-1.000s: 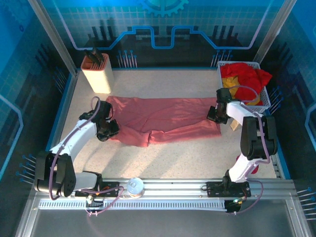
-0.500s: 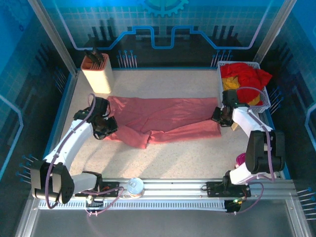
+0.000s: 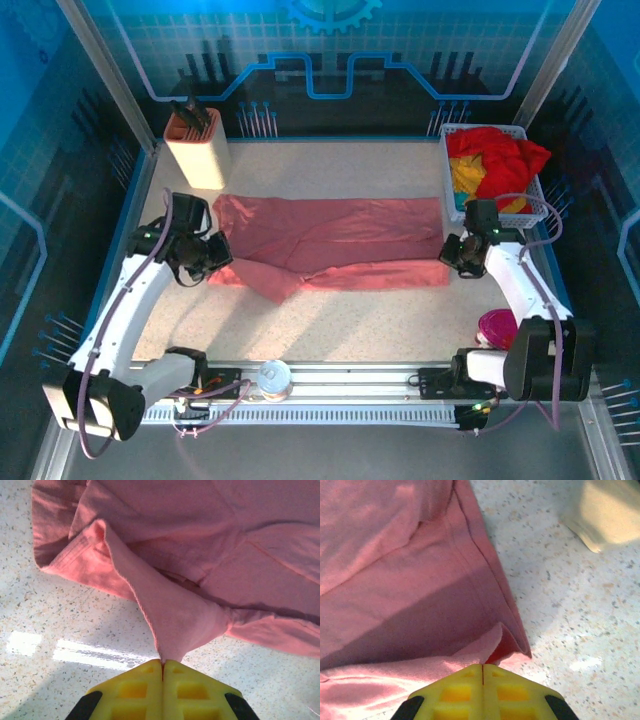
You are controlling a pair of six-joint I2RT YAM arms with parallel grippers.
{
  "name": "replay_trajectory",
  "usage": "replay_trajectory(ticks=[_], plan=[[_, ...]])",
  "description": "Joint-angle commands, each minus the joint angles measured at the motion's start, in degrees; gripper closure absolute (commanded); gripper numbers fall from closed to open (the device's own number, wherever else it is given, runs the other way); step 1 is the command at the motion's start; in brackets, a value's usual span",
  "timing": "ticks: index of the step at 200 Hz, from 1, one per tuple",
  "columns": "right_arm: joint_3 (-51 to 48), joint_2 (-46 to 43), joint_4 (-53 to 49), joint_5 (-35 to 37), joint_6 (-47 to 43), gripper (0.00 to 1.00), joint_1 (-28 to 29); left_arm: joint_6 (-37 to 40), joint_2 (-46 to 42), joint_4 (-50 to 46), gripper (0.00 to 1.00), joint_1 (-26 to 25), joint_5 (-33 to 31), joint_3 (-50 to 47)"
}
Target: Fold and stack the t-shirts
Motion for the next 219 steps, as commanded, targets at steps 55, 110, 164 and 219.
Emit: replay_trajectory(ticks=[55, 110, 164, 219], plan=[[5.56, 11.37, 3.50, -1.36, -0.77, 1.00, -2.79, -0.79, 4.76, 4.52, 1.00, 4.74, 0.17, 6.46], [10.17, 18.75, 5.68, -1.12, -0.45, 1.00, -2.88, 1.21, 12.51, 8.33, 1.00, 7.72, 0.10, 10.26], [12.61, 22.61, 6.73, -1.11, -0.42, 1.00, -2.66, 2.19, 19.01, 10.90, 1.00, 8.63, -0.41, 12.80], [15.34, 26.60, 6.14, 0.51, -0.95, 1.00, -1.52, 2.36, 23.31, 12.49, 1.00, 8.70, 0.64, 13.87]])
